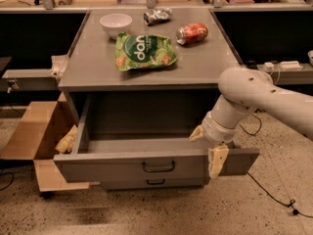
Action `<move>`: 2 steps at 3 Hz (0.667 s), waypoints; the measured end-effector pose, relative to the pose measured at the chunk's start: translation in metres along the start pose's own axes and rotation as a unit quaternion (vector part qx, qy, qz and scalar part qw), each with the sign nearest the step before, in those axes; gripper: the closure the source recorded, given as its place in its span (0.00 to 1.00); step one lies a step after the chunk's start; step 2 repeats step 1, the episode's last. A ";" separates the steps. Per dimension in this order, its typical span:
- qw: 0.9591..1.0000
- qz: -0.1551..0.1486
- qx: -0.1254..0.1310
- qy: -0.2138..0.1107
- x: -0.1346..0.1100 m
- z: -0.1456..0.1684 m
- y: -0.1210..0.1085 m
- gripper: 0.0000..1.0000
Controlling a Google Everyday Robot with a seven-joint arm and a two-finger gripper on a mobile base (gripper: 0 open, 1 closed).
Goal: Open top drawer
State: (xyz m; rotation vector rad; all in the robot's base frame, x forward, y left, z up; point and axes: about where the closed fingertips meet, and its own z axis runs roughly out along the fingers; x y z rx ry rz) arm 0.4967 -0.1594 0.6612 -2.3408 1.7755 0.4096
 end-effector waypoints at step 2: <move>1.000 0.000 0.000 0.000 0.000 0.000 0.000 0.00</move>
Offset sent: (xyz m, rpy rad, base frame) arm 0.0000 0.0000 0.0000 0.0000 0.0000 0.0000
